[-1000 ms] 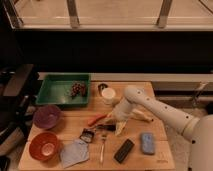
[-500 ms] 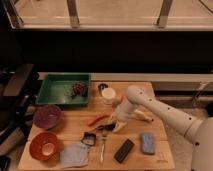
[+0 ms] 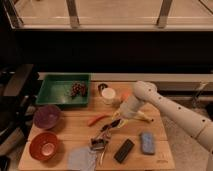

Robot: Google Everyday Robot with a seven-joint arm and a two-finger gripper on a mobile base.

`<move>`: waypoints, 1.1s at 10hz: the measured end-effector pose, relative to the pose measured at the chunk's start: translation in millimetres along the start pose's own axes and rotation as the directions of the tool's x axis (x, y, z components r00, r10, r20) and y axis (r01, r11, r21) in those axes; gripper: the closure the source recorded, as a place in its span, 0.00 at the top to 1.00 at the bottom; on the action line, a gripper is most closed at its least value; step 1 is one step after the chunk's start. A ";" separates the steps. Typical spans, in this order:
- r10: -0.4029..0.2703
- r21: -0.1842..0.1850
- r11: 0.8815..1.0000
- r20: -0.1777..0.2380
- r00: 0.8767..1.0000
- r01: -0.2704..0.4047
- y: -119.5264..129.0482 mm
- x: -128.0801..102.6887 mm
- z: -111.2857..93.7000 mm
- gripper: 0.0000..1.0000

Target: Place brush in tray

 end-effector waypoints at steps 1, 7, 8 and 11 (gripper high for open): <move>-0.011 0.016 1.000 -0.009 1.000 0.011 -3.4 -8.2 -14.7 0.00; -0.029 0.100 0.994 -0.060 0.998 0.035 -24.3 -52.2 -113.7 0.00; -0.027 0.124 0.992 -0.067 0.997 0.035 -34.2 -59.8 -129.0 0.00; -0.023 0.216 0.975 -0.145 0.989 0.054 -95.3 -80.7 -165.0 0.00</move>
